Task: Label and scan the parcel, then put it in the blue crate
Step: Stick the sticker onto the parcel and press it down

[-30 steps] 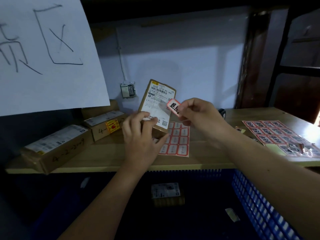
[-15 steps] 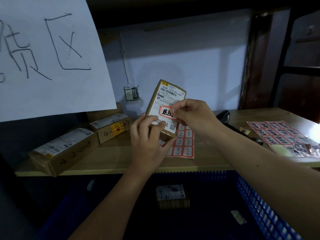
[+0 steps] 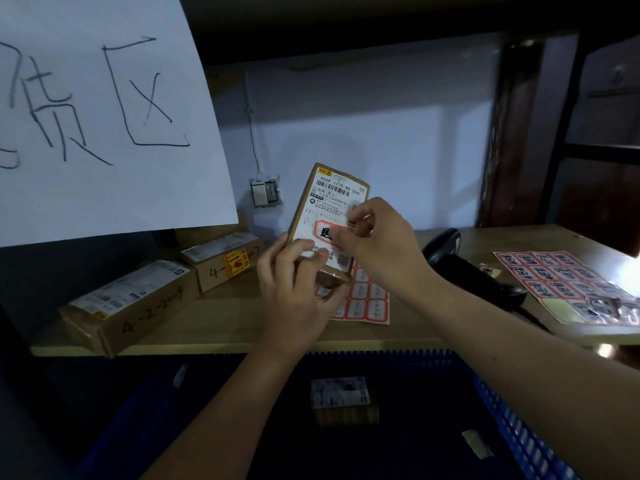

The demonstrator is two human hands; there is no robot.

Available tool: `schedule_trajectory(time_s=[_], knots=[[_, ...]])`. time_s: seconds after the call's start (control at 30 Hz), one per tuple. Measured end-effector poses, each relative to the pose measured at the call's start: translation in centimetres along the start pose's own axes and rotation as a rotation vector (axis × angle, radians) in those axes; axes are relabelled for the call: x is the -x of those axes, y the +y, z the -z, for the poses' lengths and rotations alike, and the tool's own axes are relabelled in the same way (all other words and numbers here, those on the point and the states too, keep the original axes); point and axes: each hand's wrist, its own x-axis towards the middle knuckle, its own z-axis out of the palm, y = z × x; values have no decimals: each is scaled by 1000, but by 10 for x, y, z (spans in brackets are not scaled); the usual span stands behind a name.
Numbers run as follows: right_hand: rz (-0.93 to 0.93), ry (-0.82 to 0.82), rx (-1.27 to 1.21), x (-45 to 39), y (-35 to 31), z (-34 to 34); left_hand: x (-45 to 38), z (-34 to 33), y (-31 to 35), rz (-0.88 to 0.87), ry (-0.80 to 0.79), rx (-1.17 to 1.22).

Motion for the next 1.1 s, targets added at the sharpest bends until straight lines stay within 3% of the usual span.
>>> schedule_trajectory(time_s=[0.1, 0.2, 0.33, 0.4, 0.47, 0.53, 0.6, 0.67, 0.8, 1.1], knots=[[-169, -26, -169, 5, 2, -1, 0, 0, 0, 14, 22, 23], [-365, -192, -447, 10, 5, -3, 0, -1, 1, 4, 35, 24], [-350, -159, -522, 11, 13, -5, -2, 3, 2, 46, -63, 74], [-307, -114, -485, 12, 14, 1, -5, 9, 7, 206, -130, 244], [-251, -124, -406, 12, 16, 8, -15, 14, 15, 510, -198, 407], [-210, -148, -374, 14, 17, 13, -31, 18, 21, 798, -336, 519], [-180, -158, -368, 16, 19, 14, -47, 19, 24, 938, -491, 676], [-147, -170, -366, 20, 18, 19, -55, 21, 28, 955, -525, 754], [-115, -207, -388, 28, 16, 30, -58, 22, 37, 1022, -439, 797], [-104, -86, -310, 36, 17, 43, -60, 22, 69, 916, -412, 789]])
